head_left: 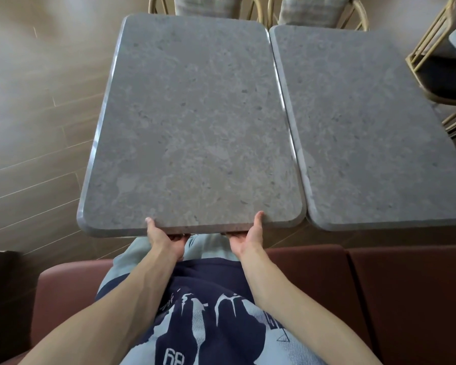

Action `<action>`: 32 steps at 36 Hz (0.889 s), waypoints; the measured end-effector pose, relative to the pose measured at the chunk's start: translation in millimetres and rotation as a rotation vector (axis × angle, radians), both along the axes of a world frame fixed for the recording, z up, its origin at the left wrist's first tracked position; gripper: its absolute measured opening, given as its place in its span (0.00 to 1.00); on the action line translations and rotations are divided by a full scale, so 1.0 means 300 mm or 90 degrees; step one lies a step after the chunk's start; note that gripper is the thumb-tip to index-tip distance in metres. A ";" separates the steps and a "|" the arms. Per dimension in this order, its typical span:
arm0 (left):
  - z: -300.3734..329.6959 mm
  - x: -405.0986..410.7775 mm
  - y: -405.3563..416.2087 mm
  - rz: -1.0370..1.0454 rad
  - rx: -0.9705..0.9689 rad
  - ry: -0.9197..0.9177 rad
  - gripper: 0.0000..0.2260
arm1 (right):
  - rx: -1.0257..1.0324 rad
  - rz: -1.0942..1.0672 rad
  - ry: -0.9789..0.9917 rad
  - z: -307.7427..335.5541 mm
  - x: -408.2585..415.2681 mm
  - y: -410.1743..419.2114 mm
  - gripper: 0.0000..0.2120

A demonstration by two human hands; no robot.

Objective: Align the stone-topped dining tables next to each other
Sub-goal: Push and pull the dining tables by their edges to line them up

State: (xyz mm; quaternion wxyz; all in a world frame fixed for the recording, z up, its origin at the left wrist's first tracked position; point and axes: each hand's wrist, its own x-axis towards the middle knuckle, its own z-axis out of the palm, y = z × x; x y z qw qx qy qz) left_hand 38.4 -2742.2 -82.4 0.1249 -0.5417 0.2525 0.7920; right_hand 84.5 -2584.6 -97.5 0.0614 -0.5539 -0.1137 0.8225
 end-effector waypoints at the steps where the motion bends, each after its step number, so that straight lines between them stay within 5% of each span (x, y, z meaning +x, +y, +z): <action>1: 0.001 0.002 -0.001 -0.003 0.000 0.000 0.26 | 0.000 0.003 0.000 0.002 0.002 -0.001 0.36; 32: 0.009 0.021 -0.017 0.002 0.008 -0.015 0.28 | 0.001 0.002 0.006 0.019 0.023 -0.005 0.32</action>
